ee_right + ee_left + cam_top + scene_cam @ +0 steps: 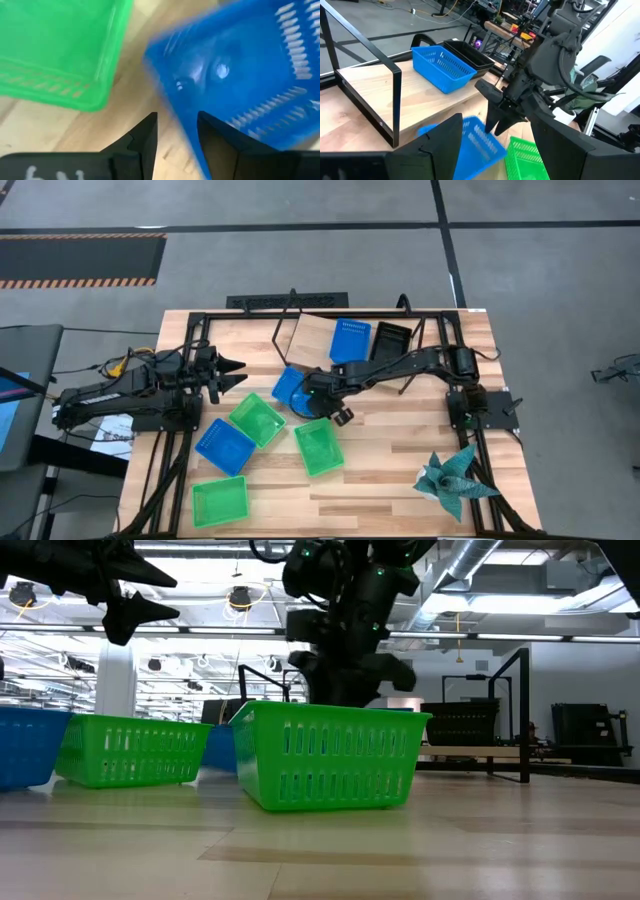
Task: Stack baskets on shelf by color
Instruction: Stack the top blue bin on top of the blue bin on the shelf
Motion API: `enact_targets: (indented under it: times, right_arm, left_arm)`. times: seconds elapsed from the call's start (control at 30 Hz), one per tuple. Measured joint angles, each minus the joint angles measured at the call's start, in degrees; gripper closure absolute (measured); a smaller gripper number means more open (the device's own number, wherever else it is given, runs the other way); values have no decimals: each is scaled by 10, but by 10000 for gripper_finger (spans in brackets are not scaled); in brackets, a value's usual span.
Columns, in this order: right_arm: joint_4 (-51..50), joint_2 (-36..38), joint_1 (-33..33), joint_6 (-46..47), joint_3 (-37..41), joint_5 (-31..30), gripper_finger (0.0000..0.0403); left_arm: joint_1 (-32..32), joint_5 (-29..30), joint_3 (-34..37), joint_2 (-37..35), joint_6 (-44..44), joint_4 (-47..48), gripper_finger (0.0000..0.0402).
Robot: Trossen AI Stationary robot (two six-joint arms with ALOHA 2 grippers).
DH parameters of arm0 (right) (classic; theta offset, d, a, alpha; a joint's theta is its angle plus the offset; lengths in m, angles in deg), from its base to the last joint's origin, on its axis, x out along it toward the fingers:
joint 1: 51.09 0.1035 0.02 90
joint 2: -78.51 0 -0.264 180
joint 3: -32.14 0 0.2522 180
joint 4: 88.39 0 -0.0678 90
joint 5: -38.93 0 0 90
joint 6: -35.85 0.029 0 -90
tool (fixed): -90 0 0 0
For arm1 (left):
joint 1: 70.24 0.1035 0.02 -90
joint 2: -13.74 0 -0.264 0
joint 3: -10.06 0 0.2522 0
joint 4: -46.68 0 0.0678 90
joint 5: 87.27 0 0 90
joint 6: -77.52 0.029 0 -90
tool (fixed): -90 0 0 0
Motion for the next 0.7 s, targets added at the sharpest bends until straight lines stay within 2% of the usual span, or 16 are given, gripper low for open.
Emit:
enact_targets:
  times: [0.1, 0.33, 0.5, 0.7]
  right_arm:
    - [8, 0, 0, 0, -1, 1, 256]
    - [2, -5, 1, 7, -1, 1, 323]
    - [-6, -8, 3, 36, -1, 2, 387]
    - [-3, -3, 15, 59, -1, 1, 390]
  left_arm:
    - [0, 0, 0, 0, 0, 1, 175]
    - [0, 0, 0, 0, 0, 4, 175]
    - [0, 0, 0, 0, 0, 5, 175]
    - [0, 0, 0, 0, 0, 5, 175]
